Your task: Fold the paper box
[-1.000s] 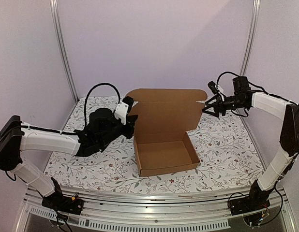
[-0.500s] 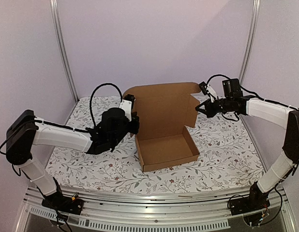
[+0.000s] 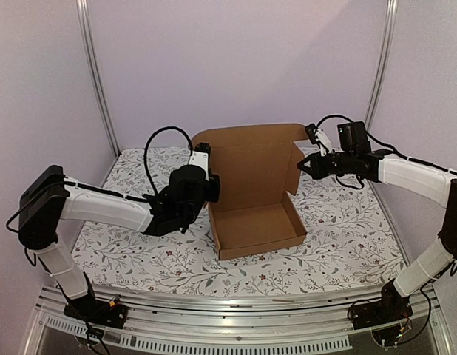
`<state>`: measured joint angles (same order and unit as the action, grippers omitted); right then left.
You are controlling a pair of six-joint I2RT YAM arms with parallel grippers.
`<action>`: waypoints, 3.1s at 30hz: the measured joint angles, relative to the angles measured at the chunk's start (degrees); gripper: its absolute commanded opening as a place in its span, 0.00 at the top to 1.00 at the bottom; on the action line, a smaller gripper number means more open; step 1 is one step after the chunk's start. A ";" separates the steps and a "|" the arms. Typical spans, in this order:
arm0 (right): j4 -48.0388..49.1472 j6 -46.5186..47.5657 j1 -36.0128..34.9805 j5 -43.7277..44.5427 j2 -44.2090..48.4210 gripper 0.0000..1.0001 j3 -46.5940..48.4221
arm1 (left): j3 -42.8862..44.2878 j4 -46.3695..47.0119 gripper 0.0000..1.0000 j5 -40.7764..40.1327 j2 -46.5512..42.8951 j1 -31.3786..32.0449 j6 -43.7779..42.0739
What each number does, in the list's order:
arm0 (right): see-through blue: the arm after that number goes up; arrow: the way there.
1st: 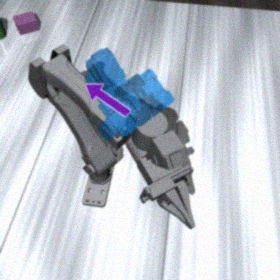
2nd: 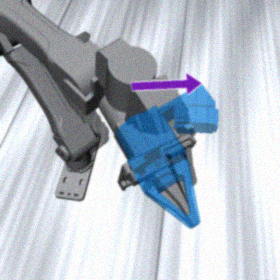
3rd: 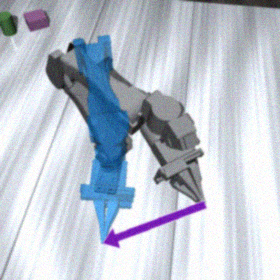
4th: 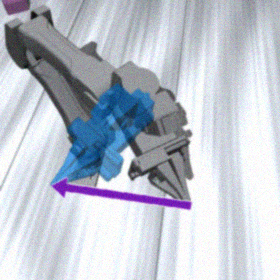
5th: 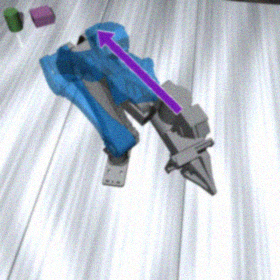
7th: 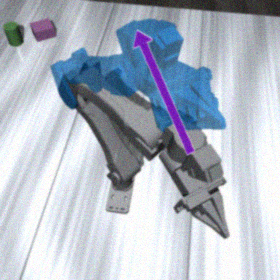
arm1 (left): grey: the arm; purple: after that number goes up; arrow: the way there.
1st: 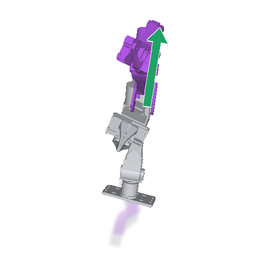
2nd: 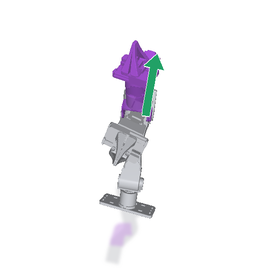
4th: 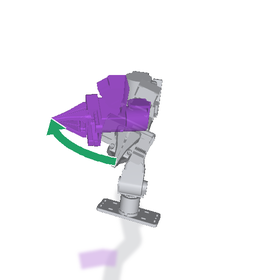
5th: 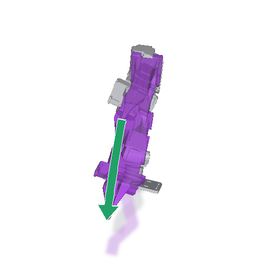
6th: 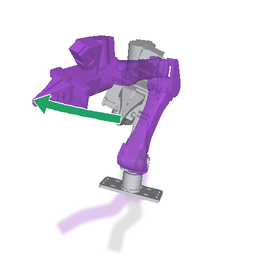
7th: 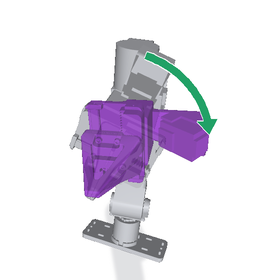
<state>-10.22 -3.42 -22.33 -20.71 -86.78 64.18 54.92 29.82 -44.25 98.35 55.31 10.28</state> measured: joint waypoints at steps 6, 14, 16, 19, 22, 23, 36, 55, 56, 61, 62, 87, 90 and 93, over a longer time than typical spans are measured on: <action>-6.23 2.32 5.62 -9.60 4.87 0.61 -1.16 | -2.97 -0.52 0.97 8.52 -3.80 -1.38 -2.12; -20.09 18.16 16.00 -22.93 10.97 0.58 0.39 | -5.18 -2.38 0.99 26.14 -7.02 -9.73 -5.49; -22.14 22.64 18.29 -24.65 11.19 0.59 0.42 | -5.46 -2.38 0.99 30.60 -7.43 -11.67 -5.81; -23.56 26.12 20.65 -25.68 10.21 0.59 1.14 | -5.62 -2.49 1.00 36.98 -7.91 -13.57 -6.27; -23.56 28.02 21.33 -26.51 5.77 0.59 4.37 | -5.62 -2.82 1.00 42.36 -8.13 -14.64 -7.02; -23.28 28.13 21.35 -26.58 3.58 0.60 5.88 | -5.64 -2.95 1.00 44.09 -8.28 -14.84 -7.15; -11.96 18.40 20.00 -24.79 -24.68 0.59 22.03 | -7.78 -3.63 1.00 55.47 -10.86 -16.11 -7.58; -29.22 39.19 12.17 -43.71 -16.98 0.46 15.58 | -8.55 -2.64 0.99 49.51 -9.44 -18.58 -6.43; -31.65 41.27 12.13 -44.37 -16.31 0.45 15.41 | -8.52 -2.62 0.99 49.27 -9.22 -18.58 -6.25; -41.90 52.06 11.72 -46.31 -13.42 0.43 13.29 | -8.55 -1.57 0.99 48.74 -7.96 -18.58 -5.70; -43.63 53.75 11.47 -46.58 -12.98 0.42 12.79 | -8.52 -1.36 0.99 48.74 -7.63 -18.58 -5.60; -12.46 28.48 -1.51 -35.28 6.95 0.34 -6.69 | -9.25 3.54 0.98 46.03 -5.31 -17.49 0.55; -9.66 24.90 -2.82 -33.48 6.91 0.34 -6.71 | -9.79 3.98 0.98 44.96 -5.31 -17.14 1.29; -7.65 22.40 -4.28 -32.04 6.86 0.34 -6.73 | -9.90 4.13 0.98 43.93 -5.31 -16.90 1.77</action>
<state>-17.87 18.98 -26.61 -52.75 -79.92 57.45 45.01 33.95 -0.32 93.03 38.41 12.05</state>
